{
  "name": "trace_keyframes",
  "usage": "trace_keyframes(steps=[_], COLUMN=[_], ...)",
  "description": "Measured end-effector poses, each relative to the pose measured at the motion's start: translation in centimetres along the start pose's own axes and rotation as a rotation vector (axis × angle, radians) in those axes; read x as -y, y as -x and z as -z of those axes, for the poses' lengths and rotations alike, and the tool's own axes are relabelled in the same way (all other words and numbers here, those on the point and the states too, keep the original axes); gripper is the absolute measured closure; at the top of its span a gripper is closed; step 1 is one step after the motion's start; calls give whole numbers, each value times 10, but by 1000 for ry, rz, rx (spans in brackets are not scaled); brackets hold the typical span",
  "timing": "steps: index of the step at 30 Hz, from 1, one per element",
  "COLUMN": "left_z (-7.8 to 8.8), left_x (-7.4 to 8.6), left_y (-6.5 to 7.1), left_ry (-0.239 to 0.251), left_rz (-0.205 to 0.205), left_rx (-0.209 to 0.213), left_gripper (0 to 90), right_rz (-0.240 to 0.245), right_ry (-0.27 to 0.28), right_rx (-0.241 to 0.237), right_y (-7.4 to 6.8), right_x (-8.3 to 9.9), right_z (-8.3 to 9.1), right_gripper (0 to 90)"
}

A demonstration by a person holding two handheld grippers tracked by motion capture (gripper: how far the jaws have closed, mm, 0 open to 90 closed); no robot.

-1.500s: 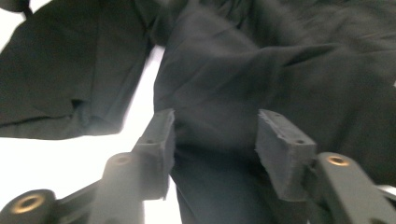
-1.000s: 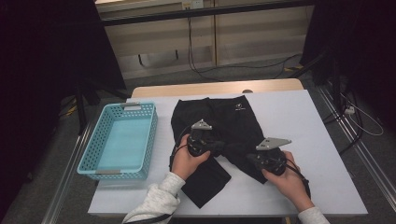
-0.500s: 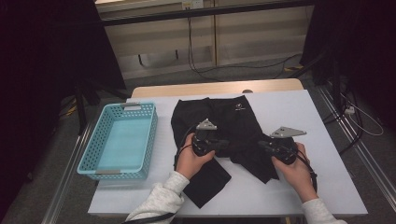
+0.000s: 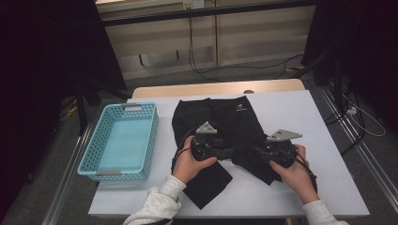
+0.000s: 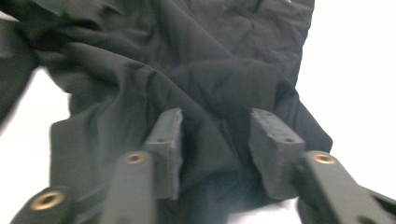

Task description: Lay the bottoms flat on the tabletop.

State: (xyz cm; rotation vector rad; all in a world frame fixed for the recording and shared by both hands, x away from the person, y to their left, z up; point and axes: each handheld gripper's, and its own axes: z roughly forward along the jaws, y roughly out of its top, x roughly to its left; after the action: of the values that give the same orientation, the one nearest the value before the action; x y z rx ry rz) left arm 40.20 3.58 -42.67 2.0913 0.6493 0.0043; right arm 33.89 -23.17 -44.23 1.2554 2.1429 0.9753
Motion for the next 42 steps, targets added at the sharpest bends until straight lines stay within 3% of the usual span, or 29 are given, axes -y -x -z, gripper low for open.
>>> trace_keyframes(steps=[2,6,8,10,16,20,21,22,25,29,34,37,40,42], left_z=[3,11,14,15,12,8,7,7,5,6,8,10,11,11], left_x=[0,2,2,1,4,5,5,5,5,3,4,4,4,4], left_y=[0,-1,-2,-2,1,0,0,0,1,2,1,1,1,2], left_ry=[3,-1,-1,4,-9,-21,-21,-22,-19,-13,-17,-19,-8,-9], left_rz=[7,11,14,18,11,13,17,16,16,8,13,9,12,14], left_rx=[-3,-17,-26,-32,-33,-34,-34,-33,-30,-26,-28,-35,-32,-33], left_gripper=[340,299,290,283,279,279,279,279,281,282,283,283,283,283], right_rz=[-14,-20,-59,-62,5,63,76,82,73,49,27,38,61,37], right_ry=[6,19,13,-1,-41,-111,-106,-95,-98,-93,-69,-84,-72,-50], right_rx=[-28,-20,-39,-42,-123,-113,-93,-99,-108,-134,-224,-280,-230,-208], right_y=[-3,-10,-13,-17,-39,-47,-48,-48,-45,-43,-49,-57,-59,-53], right_x=[0,5,9,12,15,20,22,22,22,21,14,11,11,11], right_z=[8,22,26,28,25,11,9,9,10,14,19,17,15,16], right_gripper=[434,306,262,261,484,557,585,671,835,876,878,861,645,591])
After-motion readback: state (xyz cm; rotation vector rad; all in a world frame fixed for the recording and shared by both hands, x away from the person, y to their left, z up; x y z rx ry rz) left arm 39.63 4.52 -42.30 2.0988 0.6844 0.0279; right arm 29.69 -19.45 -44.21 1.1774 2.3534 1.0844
